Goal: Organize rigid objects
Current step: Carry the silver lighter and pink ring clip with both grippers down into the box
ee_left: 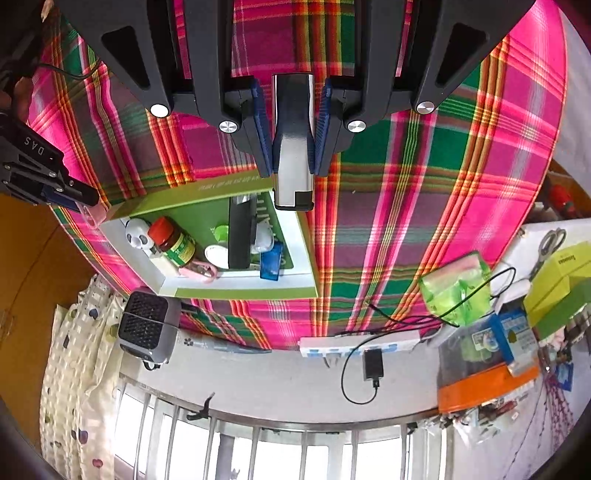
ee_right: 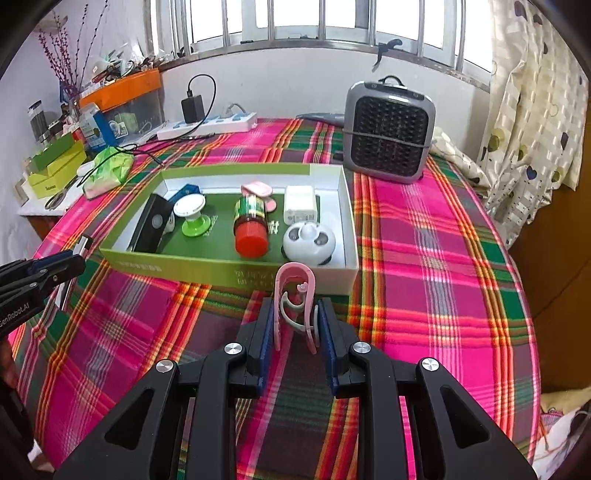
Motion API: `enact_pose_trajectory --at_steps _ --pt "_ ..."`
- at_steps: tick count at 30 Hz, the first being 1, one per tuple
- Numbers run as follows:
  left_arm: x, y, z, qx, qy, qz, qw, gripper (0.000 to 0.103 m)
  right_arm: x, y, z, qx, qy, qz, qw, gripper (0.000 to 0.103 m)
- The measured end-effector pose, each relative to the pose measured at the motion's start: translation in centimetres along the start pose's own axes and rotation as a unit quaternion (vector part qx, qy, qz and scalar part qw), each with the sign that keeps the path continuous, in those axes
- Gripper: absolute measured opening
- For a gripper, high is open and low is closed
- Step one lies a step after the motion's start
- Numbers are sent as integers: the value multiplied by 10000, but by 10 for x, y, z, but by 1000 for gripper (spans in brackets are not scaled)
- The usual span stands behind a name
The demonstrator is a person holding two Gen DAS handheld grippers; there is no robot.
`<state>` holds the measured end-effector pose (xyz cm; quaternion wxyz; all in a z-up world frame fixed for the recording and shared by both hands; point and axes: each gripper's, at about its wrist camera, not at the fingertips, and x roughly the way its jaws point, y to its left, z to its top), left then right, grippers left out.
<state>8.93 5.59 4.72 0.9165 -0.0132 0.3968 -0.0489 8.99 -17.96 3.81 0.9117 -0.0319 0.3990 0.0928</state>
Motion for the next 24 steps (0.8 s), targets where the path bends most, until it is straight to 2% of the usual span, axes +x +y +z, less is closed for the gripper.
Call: enact_pose_trajectory --at_steps 24 --pt "27 -8 54 44 -76 -131 9999 22 18 -7 47 -116 -14 -27 9999 24"
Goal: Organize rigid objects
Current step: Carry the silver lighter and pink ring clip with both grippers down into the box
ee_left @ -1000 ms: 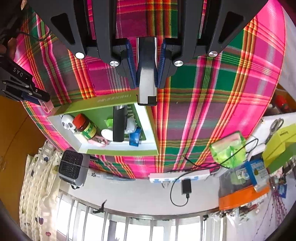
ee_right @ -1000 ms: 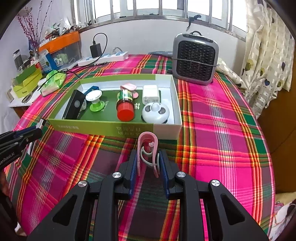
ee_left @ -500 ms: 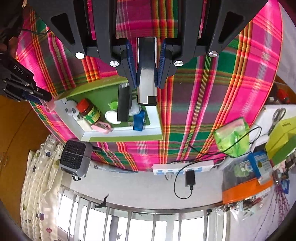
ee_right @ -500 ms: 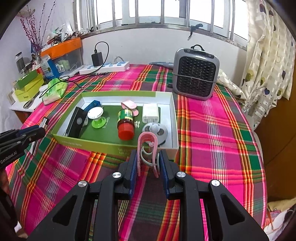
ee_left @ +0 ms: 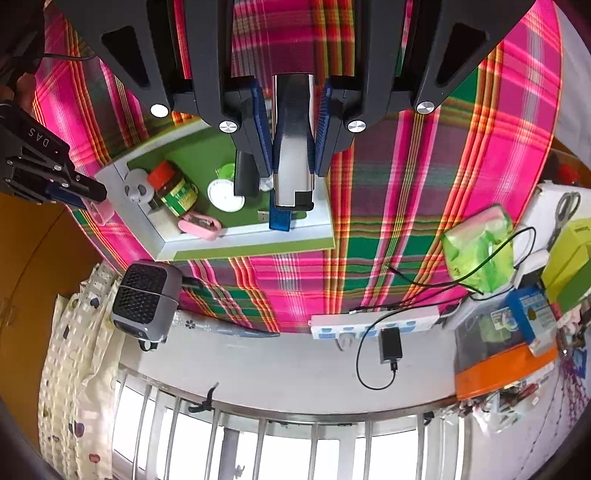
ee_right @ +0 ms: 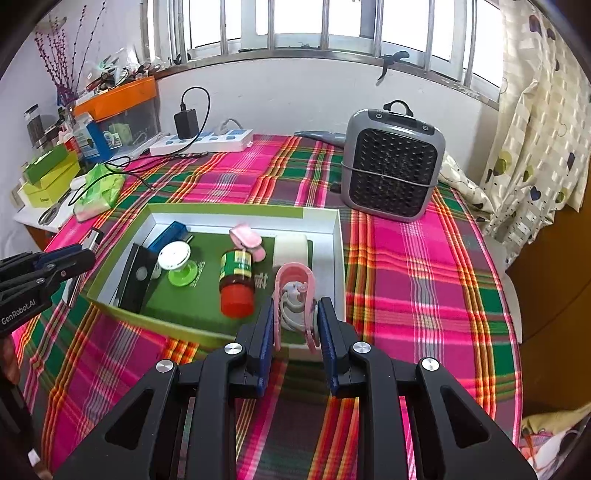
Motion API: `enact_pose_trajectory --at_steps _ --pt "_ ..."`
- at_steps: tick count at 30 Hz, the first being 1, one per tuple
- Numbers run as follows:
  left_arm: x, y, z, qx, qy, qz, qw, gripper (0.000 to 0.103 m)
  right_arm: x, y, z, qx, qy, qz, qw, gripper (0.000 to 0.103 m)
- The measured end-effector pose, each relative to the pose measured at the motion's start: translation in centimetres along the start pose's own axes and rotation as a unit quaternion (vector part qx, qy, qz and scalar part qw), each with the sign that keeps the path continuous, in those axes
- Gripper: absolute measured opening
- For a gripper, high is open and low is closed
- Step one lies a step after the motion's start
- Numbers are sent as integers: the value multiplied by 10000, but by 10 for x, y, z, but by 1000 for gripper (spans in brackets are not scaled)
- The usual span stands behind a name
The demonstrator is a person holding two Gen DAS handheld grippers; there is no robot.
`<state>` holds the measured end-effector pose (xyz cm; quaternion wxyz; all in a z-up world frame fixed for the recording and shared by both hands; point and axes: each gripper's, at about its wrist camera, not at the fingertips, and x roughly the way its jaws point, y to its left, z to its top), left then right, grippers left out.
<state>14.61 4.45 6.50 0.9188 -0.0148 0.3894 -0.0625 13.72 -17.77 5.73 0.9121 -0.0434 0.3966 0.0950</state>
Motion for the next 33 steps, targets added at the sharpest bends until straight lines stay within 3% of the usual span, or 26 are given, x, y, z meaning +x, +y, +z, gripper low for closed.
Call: enact_pose_trajectory --at_steps 14,33 --pt "35 -1 20 -28 172 -6 9998 22 33 -9 26 -33 162 -21 9999 24" --pt "64 -2 19 -17 406 71 9991 22 65 -17 26 18 391 -39 9992 24"
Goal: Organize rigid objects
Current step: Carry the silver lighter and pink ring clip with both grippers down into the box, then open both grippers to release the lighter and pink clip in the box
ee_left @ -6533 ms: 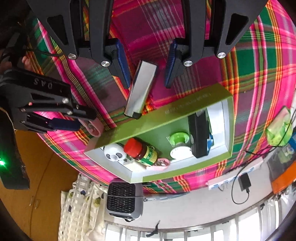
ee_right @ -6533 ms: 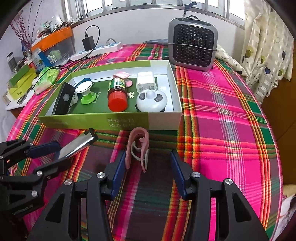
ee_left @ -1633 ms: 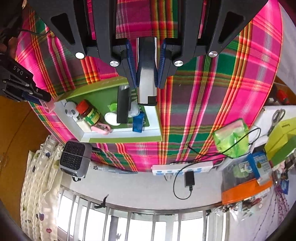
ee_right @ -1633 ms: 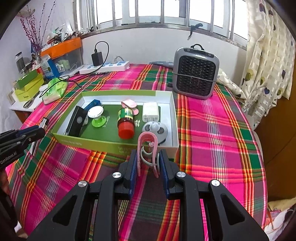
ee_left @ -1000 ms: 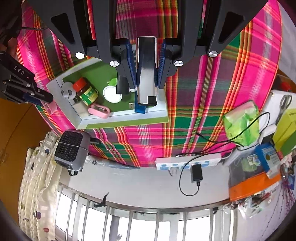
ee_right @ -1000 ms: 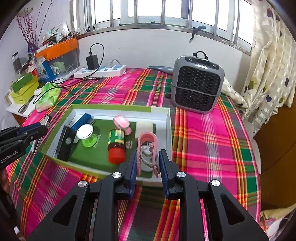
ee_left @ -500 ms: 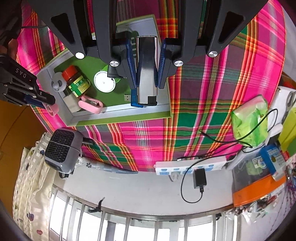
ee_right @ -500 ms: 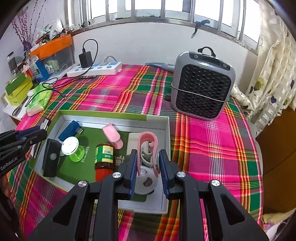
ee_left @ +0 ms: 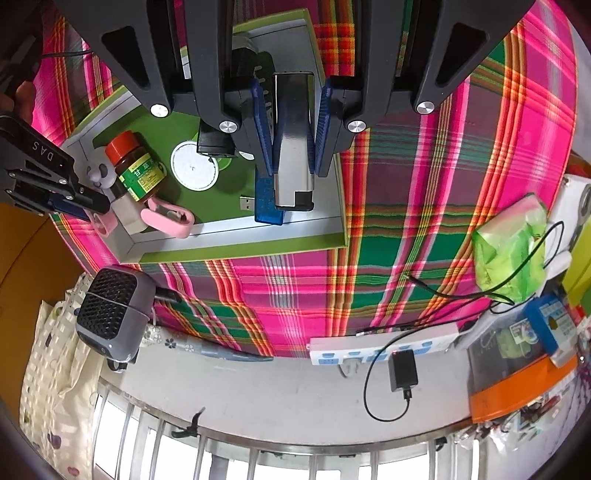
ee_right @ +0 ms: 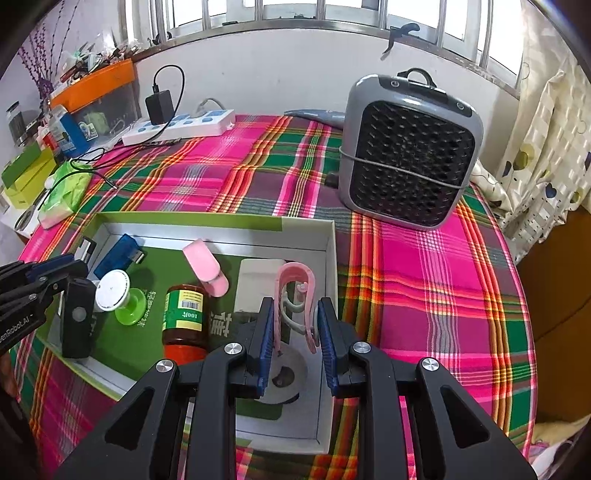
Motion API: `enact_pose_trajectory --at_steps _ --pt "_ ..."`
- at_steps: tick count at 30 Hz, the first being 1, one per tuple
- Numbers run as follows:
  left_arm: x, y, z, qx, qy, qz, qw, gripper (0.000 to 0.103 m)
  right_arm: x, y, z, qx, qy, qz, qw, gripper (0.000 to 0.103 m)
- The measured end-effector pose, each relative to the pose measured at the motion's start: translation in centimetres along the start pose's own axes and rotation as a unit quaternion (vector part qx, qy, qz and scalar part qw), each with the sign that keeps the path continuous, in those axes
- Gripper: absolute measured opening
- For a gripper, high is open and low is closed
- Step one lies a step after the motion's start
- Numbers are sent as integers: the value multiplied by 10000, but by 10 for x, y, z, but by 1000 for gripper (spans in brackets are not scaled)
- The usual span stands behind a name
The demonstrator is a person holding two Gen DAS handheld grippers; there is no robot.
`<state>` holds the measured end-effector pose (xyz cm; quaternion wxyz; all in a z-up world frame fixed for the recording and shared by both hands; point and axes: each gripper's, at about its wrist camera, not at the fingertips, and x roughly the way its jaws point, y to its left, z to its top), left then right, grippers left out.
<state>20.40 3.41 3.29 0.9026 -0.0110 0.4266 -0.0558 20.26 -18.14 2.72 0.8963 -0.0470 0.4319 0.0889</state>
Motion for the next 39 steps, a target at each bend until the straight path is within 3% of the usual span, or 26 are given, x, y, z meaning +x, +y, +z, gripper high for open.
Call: enact_pose_trajectory --at_steps 39 --pt "-2 2 -2 -15 -17 29 10000 23 2 2 1 9 -31 175 9998 25"
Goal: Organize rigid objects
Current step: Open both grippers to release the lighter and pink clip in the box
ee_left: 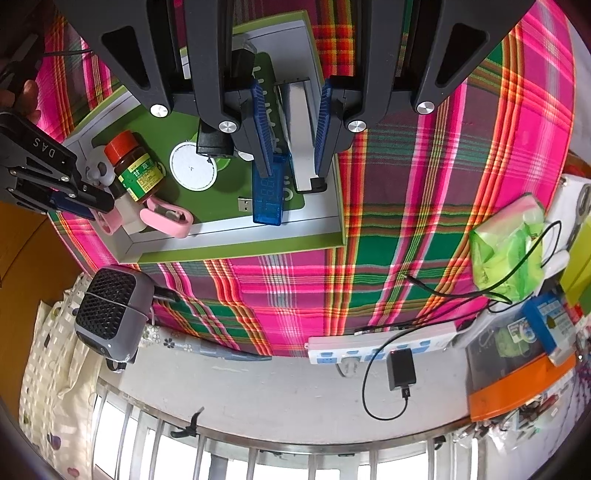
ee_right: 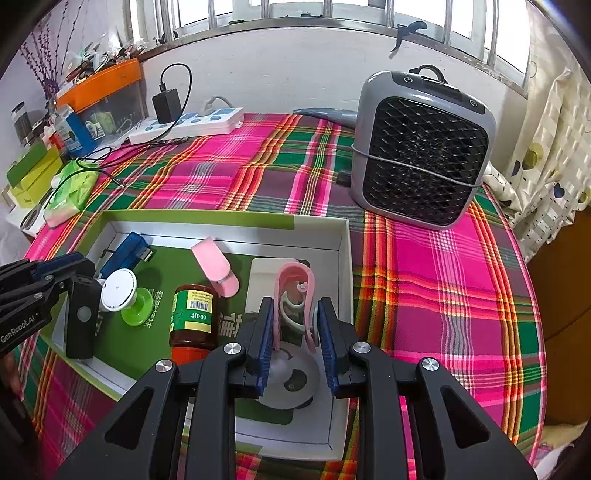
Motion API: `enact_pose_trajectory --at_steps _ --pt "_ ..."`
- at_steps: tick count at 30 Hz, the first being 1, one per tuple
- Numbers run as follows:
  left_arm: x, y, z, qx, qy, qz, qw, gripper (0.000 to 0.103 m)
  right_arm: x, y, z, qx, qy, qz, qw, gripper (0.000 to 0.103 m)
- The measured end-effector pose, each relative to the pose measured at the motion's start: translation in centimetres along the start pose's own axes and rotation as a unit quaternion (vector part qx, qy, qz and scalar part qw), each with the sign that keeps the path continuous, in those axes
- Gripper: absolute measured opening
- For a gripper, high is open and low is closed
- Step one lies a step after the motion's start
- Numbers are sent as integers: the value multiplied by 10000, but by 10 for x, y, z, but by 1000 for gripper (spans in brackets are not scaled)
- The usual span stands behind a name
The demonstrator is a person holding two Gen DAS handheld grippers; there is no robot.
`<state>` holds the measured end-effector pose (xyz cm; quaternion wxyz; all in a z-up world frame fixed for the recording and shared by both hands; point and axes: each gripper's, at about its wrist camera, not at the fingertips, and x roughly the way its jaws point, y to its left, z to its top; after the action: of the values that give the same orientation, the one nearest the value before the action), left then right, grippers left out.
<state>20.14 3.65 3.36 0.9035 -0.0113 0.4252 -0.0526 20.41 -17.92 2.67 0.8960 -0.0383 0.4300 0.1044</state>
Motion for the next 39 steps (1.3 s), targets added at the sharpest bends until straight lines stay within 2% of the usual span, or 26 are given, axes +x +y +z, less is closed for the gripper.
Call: enact_pose_trajectory --at_steps 7,22,30,39 --pt "-12 -2 -4 -54 -72 14 10000 28 -10 2 -2 39 -106 46 9999 34" --pt "-56 -13 -26 -109 -308 -28 9995 31 -49 12 -20 105 -389 16 9992 37" --pt "-76 -21 -52 -123 -303 -84 9994 31 -68 22 -45 147 -416 27 9990 37" --pt "-84 -31 -95 -83 -90 -125 9998 31 -80 36 -87 208 -297 122 9993 37"
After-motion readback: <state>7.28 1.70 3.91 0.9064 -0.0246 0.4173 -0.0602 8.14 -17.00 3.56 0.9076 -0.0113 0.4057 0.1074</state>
